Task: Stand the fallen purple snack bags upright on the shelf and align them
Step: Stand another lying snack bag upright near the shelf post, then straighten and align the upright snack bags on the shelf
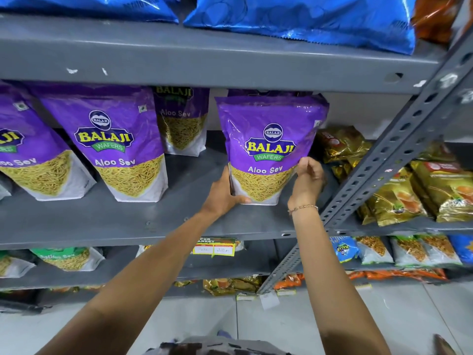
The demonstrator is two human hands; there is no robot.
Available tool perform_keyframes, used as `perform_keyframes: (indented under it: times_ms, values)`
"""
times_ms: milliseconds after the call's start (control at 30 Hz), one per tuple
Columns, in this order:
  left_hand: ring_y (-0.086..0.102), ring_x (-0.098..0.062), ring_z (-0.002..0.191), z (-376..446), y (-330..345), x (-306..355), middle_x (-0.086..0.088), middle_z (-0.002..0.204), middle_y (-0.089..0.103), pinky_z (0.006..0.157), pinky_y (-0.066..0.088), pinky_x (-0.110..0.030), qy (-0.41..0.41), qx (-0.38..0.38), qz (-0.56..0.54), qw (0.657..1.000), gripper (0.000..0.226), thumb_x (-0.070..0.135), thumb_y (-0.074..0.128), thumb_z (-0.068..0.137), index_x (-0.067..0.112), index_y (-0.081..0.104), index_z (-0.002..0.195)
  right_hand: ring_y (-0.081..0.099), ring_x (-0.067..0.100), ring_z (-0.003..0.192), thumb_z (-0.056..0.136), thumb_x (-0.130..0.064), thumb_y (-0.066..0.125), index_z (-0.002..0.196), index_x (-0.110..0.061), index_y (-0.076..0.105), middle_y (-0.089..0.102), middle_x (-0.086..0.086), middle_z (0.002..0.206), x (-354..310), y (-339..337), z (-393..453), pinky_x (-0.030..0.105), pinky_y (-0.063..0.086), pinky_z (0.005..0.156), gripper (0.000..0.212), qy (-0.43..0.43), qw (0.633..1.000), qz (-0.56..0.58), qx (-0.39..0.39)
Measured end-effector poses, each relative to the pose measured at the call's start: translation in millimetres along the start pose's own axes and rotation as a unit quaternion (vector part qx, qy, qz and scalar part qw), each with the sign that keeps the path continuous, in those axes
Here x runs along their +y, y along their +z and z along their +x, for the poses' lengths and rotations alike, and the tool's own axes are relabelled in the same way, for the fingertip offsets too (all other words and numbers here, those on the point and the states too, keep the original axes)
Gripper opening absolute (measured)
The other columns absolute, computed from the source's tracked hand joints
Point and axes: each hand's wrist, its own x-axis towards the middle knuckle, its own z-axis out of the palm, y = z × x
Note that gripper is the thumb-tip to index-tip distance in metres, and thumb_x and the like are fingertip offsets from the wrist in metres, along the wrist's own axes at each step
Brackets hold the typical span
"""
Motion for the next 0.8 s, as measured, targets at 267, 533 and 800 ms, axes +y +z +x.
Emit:
perform_keyframes:
  times_ms: [267,533,800]
  values:
    - [0.057,0.013,0.092,0.9,2.0,-0.9,0.027,0.102,0.059,0.069,0.047,-0.004,-0.014,0.007,-0.008,1.0,0.087,0.029,0.09,0.053,0.037,0.036,0.122,0.061,-0.015,0.08,0.095,-0.016,0.052,0.103,-0.017,0.055,0.063,-0.01,0.099,-32.7,0.0,3.8,0.004,0.046,0.069,0.008,-0.05,0.992,0.01,-0.116]
    - [0.058,0.0,0.096,-1.7,2.7,0.7,0.015,0.108,0.06,0.07,0.047,-0.003,-0.015,0.003,-0.011,1.0,0.089,0.028,0.088,0.058,0.027,0.035,0.129,0.054,0.0,0.07,0.094,0.0,0.049,0.081,-0.02,0.051,0.06,-0.004,0.082,-57.4,18.5,8.1,0.01,0.046,0.066,0.024,-0.044,0.996,0.039,-0.06]
    - [0.058,-0.008,0.107,-17.2,-5.8,8.1,0.01,0.121,0.057,0.082,0.05,-0.016,-0.013,-0.008,-0.039,0.999,0.094,0.016,0.088,0.057,0.023,0.032,0.132,0.056,0.022,0.091,0.094,-0.012,0.051,0.102,-0.007,0.053,0.055,0.013,0.103,-32.1,19.8,-45.4,0.026,0.047,0.081,0.01,-0.239,0.969,-0.046,0.042]
